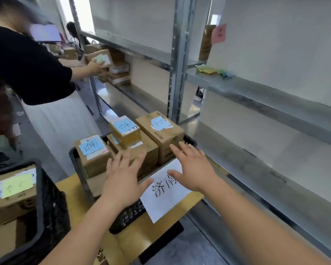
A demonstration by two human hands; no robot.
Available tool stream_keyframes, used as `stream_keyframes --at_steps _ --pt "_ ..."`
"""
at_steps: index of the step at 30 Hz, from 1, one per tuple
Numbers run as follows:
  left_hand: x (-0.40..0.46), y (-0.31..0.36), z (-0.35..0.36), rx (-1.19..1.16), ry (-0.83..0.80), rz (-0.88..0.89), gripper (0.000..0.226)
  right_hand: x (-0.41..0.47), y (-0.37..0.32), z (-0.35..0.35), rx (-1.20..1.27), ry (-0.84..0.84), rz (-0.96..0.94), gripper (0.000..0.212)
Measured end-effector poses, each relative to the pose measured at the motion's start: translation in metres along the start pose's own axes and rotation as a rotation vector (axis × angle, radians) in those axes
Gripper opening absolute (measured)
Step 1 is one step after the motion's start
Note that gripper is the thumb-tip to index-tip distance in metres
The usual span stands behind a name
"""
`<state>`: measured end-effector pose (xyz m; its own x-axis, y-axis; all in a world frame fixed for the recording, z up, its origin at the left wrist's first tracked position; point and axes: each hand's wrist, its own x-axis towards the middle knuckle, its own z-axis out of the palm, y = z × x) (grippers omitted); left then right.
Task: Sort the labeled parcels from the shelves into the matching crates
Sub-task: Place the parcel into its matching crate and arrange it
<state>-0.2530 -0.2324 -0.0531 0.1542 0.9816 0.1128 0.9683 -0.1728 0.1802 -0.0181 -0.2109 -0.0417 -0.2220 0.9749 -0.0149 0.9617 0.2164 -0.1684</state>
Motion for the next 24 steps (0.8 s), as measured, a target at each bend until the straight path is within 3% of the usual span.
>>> stream_keyframes --at_steps 8,24 --pt "-0.007 0.122 0.025 -0.008 -0.069 0.267 0.086 -0.109 0.099 -0.018 0.039 0.060 0.261 0.085" --pt "-0.096 0.461 0.070 -0.069 -0.154 0.690 0.086 -0.408 0.317 -0.053 0.053 0.119 0.679 0.084"
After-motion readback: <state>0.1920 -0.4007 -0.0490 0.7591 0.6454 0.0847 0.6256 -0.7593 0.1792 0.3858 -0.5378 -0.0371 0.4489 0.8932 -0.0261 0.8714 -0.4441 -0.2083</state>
